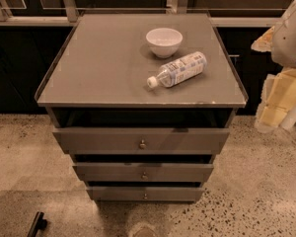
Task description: Open bottom drawer
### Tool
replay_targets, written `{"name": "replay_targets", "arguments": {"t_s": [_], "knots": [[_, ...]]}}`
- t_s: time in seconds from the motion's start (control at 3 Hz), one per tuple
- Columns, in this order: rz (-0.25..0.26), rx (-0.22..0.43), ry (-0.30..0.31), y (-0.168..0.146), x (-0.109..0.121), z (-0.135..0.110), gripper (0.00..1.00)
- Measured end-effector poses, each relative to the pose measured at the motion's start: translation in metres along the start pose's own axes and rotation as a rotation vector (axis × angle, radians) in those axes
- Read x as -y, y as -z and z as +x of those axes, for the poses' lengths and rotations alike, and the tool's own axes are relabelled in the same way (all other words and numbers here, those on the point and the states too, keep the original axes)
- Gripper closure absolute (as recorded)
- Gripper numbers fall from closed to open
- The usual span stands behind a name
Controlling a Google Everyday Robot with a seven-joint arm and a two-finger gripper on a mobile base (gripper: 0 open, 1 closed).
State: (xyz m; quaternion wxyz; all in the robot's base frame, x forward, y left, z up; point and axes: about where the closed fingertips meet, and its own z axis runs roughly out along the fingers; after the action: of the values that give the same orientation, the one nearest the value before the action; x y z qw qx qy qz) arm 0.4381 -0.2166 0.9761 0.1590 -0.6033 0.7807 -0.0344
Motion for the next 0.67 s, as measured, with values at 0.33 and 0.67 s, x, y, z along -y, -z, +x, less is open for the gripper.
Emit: {"name": "replay_targets", "arguments": {"t_s": [0.33, 0.67], "knots": [[0.015, 0.018, 0.009, -0.005, -0.006, -0.001, 0.0], [-0.034, 0.112, -0.048, -0.051, -0.032, 0.009, 0.0]]}}
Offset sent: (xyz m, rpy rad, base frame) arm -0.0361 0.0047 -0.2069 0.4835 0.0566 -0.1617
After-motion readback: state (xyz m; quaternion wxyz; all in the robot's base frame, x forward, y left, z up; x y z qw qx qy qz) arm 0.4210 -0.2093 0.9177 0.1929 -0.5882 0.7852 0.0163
